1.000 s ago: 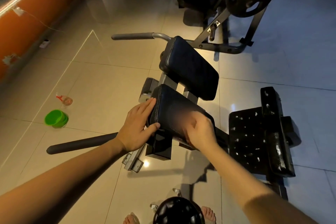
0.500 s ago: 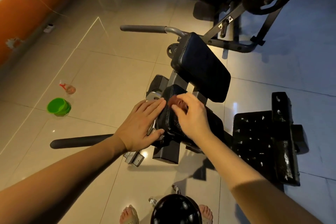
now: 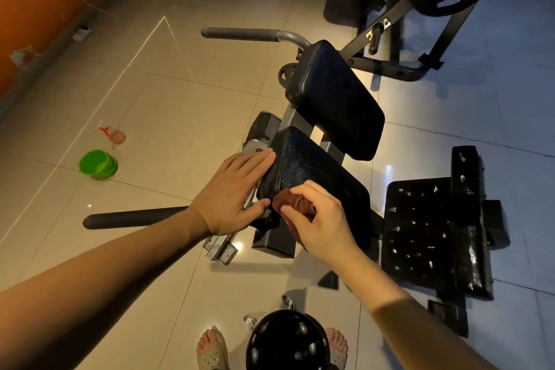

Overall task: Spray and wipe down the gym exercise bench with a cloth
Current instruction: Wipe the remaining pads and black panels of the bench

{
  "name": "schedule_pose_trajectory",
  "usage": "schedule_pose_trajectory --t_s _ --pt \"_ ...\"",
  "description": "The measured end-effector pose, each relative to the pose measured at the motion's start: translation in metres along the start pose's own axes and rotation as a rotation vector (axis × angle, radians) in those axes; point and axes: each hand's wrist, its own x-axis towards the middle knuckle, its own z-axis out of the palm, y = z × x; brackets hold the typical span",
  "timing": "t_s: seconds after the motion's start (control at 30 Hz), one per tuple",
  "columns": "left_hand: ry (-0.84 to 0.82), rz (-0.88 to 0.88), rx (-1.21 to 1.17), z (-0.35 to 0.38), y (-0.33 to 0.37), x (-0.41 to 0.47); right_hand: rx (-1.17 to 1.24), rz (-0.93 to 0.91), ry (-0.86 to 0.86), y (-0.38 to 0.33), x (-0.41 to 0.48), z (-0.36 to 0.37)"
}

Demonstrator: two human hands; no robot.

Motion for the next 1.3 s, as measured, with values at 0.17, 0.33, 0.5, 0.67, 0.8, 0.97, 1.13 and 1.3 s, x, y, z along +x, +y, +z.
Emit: schedule_pose_trajectory --t_s 0.17,0.33,0.5,0.67,0.8,0.97,1.13,1.3 --pt "0.016 0.017 0.032 0.001 0.000 -0.001 0.190 0.237 0.099 -0.013 0.017 -0.003" --pt "0.024 0.029 0.016 0.001 -0.001 -0.001 0.024 0.431 0.244 0.010 0.073 -0.004" --pt "-0.008 0.014 0.001 0.003 -0.003 -0.002 -0.077 0.278 0.082 -0.007 0.005 0.000" --pt "0.007 0.023 0.010 0.002 -0.002 -0.002 -0.124 0.334 0.204 0.005 0.077 -0.007" --pt "0.017 0.029 -0.006 0.000 0.000 -0.003 -0.057 0.406 0.251 -0.001 0.070 0.001" --pt "0.017 0.029 0.001 0.001 0.000 -0.003 0.015 0.356 0.168 -0.005 0.008 0.006" --pt "0.004 0.015 0.020 -0.002 0.004 -0.004 -0.132 0.531 0.289 0.056 0.086 -0.019" --pt "-0.012 0.007 0.004 0.000 0.002 -0.005 -0.156 0.803 0.357 0.096 -0.024 -0.027"
